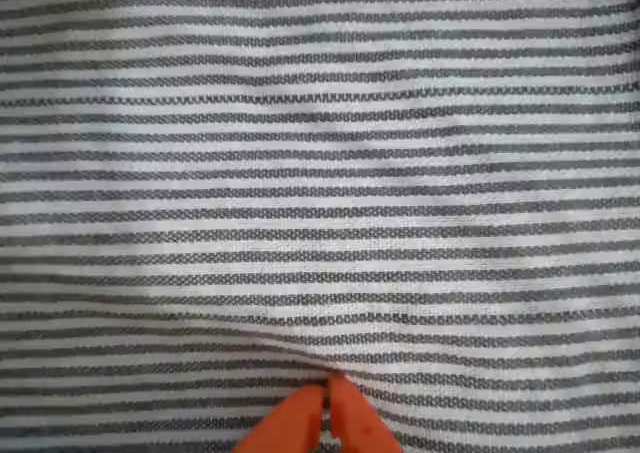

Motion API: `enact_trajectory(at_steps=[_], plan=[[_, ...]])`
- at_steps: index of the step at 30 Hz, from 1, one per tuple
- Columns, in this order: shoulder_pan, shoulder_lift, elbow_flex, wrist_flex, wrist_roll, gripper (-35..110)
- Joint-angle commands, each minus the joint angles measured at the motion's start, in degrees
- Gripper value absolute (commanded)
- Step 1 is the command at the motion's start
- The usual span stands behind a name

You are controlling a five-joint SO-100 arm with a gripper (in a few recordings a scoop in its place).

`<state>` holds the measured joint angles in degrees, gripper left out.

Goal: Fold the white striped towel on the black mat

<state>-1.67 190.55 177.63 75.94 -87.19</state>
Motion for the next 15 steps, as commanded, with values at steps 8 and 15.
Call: enact_trajectory(at_steps=[8,15], plan=[[0.1,0.4,0.8,-0.1,-0.2,0],[-0.9,0.4,0.8,-0.1,-0.5,1]])
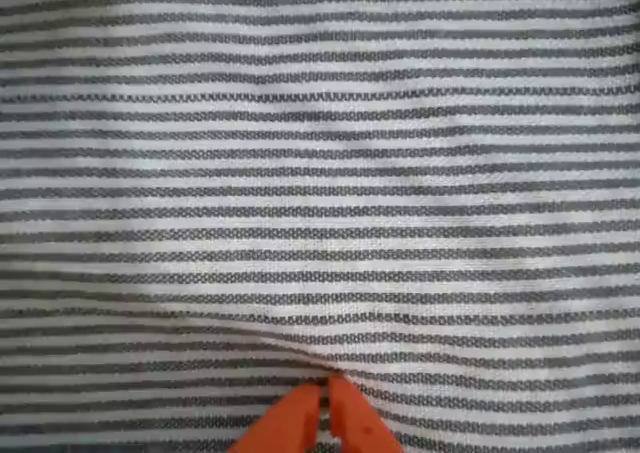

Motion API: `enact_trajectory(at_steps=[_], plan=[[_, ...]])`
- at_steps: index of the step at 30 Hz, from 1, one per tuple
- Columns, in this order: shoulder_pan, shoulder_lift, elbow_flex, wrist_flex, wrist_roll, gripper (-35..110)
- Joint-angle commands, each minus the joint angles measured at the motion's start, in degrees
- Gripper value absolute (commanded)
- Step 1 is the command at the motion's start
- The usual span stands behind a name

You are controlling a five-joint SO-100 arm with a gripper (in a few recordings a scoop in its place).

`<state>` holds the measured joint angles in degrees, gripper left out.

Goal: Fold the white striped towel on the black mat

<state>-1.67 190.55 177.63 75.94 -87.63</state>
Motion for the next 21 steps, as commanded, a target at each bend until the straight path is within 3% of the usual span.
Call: enact_trajectory(at_steps=[1,21], plan=[[-1.0,0.4,0.8,-0.1,-0.1,1],[-2.5,0.4,0.8,-0.4,2.7,0]])
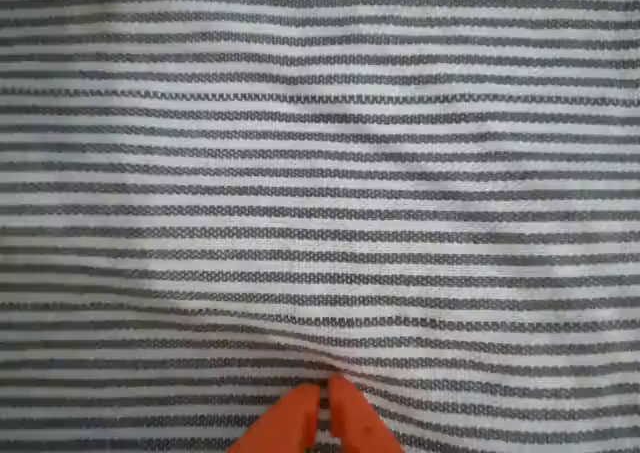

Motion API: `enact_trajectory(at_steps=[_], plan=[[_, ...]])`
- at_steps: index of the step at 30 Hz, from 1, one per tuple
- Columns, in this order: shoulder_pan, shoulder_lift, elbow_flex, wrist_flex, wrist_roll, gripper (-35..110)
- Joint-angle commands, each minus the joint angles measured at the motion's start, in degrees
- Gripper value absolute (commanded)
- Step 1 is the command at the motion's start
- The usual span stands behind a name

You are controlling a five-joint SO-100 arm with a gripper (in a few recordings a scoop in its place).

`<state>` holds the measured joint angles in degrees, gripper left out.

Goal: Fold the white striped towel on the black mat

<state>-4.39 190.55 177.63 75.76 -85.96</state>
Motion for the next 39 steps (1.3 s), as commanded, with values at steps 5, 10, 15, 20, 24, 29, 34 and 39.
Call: enact_trajectory(at_steps=[5,10,15,20,24,29,34,39], plan=[[0.6,0.4,0.8,-0.3,0.6,0],[1.0,0.4,0.8,-0.4,0.4,0],[1.0,-0.7,-0.1,-1.4,0.4,0],[0.7,-2.3,-2.7,-1.6,0.4,0],[-0.2,-5.1,-6.2,-0.5,0.9,0],[-2.9,-8.3,-12.4,3.5,-1.1,0],[-6.6,-11.4,-17.6,6.4,-1.1,0],[-10.6,-17.0,-23.4,6.7,0.5,0]])
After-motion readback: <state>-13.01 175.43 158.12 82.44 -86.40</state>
